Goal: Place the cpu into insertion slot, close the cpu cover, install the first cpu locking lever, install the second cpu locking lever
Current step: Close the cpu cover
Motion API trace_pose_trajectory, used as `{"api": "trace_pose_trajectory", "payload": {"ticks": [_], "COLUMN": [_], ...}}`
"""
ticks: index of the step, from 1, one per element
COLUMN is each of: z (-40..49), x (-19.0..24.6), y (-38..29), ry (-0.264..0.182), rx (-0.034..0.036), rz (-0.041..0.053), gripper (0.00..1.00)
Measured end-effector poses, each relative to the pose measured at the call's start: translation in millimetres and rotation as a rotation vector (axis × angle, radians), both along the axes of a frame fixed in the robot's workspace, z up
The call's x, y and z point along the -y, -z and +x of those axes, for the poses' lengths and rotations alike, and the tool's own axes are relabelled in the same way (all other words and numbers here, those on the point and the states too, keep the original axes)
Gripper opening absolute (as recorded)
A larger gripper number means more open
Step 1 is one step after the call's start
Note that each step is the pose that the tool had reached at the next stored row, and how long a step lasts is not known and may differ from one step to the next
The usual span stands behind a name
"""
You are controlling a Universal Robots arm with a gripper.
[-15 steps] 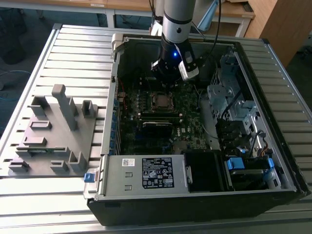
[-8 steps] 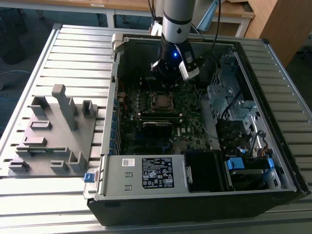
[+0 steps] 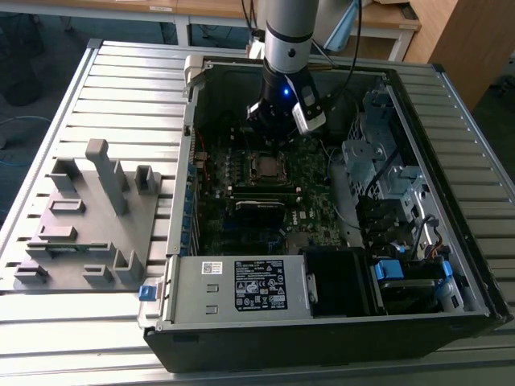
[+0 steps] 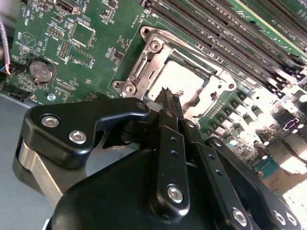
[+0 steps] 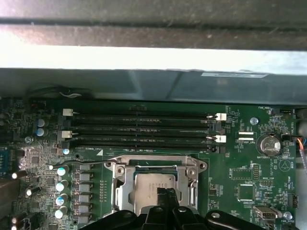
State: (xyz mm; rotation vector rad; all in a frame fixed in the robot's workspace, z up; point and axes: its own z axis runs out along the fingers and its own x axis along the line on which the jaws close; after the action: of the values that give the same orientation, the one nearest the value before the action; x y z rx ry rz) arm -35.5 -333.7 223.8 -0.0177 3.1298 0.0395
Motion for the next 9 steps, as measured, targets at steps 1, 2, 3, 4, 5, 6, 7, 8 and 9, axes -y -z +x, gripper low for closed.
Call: {"api": "trace_pose_trajectory", "payload": {"ticks": [1,2,3,4,5,6,7,8,9], "z": [-0.6,-1.0,-1.1,-1.2,-1.5,-1.7,-1.8,-1.8,-2.2], "x": [0.0,0.0,0.0,0.1,0.0,0.0,0.0,0.0,0.0], "y": [0.6,1.2,1.7,1.7,2.0,2.2,2.2,2.2,2.3], "ry": [0.0,0.0,0.0,0.0,0.0,0.0,0.0,0.0,0.0], "rx": [0.0002,0.0003,0.0004,0.0003,0.0004,0.0004,0.0004,0.0004,0.0005], "rz": [-0.0001,-0.0002,-0.0004,-0.0006,-0.0004,-0.0005,-0.0004,-0.0004,-0.0004], "gripper": [0.1,0.1,0.1,0.1,0.1,0.1,0.1,0.1,0.1]}}
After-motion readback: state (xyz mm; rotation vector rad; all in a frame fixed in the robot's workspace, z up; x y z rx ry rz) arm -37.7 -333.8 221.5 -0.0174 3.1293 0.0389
